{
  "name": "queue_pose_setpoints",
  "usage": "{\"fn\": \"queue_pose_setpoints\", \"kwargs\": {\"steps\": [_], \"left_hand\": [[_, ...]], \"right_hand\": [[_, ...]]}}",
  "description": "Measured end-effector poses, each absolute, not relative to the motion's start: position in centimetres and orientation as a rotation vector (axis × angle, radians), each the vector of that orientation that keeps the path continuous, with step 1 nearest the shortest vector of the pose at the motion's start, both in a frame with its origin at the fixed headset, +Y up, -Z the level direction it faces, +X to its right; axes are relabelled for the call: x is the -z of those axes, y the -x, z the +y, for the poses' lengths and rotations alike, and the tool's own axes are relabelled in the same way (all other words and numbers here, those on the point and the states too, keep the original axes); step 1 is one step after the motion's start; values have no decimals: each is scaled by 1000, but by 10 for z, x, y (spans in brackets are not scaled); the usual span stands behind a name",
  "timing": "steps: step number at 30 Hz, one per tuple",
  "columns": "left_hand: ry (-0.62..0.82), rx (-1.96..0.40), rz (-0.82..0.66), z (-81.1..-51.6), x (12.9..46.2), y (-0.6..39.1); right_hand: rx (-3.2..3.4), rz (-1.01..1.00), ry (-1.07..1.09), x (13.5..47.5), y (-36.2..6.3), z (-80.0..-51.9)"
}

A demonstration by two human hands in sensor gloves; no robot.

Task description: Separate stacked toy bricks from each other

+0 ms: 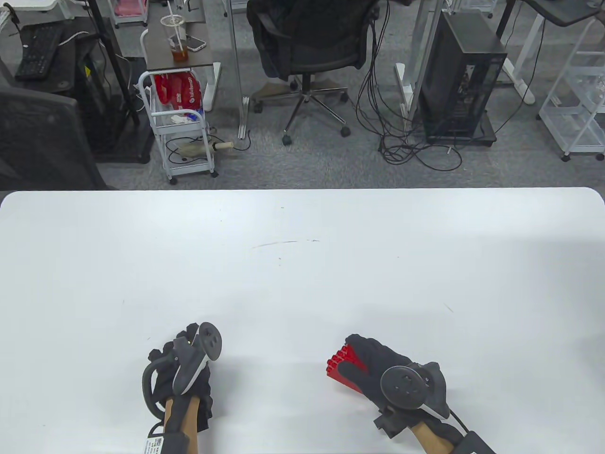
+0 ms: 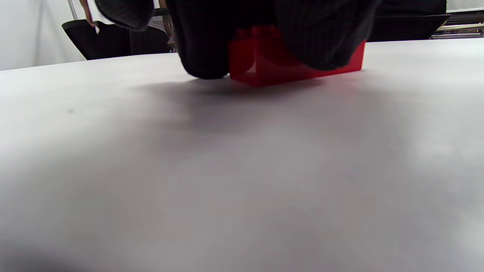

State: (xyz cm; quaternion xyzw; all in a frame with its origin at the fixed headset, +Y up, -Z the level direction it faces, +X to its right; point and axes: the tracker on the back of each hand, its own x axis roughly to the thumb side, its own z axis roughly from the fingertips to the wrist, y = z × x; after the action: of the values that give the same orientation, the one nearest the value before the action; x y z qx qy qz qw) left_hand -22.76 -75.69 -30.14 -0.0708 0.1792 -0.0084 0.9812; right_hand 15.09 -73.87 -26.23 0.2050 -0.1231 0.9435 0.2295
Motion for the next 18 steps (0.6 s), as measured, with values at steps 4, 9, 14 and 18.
{"fn": "queue_pose_setpoints", "kwargs": {"steps": [4, 9, 14, 18], "left_hand": [[143, -3, 359, -756, 301, 228], [81, -24, 332, -747, 296, 224], [-30, -55, 222, -734, 287, 206], [-87, -113, 64, -726, 280, 186]], "right_hand": [[-2593, -342, -562, 262, -152, -739], [-2593, -342, -561, 262, -152, -739], [-2595, -346, -561, 262, -152, -738], [-2598, -353, -562, 263, -152, -738]]}}
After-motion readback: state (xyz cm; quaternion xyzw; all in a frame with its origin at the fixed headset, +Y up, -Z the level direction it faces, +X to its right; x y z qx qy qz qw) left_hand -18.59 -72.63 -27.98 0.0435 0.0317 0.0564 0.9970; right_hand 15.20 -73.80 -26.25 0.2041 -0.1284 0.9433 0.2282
